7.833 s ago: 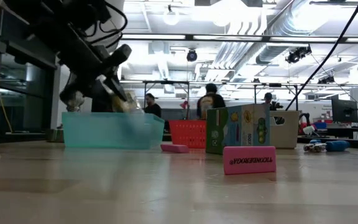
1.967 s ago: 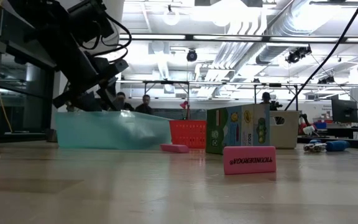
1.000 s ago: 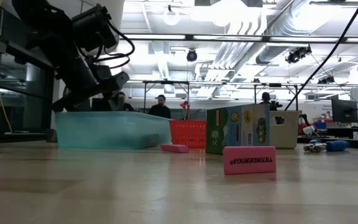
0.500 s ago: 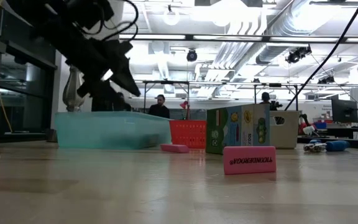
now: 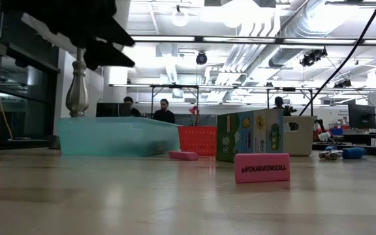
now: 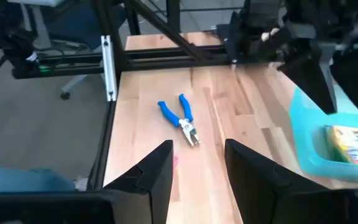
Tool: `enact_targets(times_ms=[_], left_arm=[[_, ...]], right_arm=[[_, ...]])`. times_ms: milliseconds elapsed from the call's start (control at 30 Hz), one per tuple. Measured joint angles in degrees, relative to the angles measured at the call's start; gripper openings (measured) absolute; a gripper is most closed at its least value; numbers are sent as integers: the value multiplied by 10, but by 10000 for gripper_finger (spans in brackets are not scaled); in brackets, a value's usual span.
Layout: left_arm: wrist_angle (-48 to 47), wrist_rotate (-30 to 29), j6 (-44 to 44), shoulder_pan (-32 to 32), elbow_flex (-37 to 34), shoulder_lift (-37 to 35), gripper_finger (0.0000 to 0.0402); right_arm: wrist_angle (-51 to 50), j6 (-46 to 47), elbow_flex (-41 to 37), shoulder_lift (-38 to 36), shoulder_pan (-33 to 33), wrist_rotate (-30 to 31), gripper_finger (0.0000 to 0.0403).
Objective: Pick & Place School Supplies
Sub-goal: Put the yellow crayon box into the green bin
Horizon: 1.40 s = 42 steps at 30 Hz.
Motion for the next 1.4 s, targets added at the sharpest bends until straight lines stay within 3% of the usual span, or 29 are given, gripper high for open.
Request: enact_targets(times_ms=[133, 400, 633, 867, 1133, 1400], left_arm=[[2, 0, 27, -34, 0, -6, 284], [-3, 0, 57, -99, 0, -6, 284], [-4, -3, 81, -140, 0, -6, 284], [-26, -5, 89, -154, 0, -6, 284], [-72, -5, 86, -156, 0, -6, 284], [-74, -5, 87, -156, 0, -5, 284]], right_arm=[[0, 0, 0, 0, -17, -36, 137], [-25, 20, 0, 0, -46, -36, 137], [-185, 194, 0, 0, -71, -32, 137], [-269, 278, 0, 0, -66, 41, 137], [-299, 342, 1, 7, -53, 51, 137], [-350, 409, 0, 59, -38, 64, 137]])
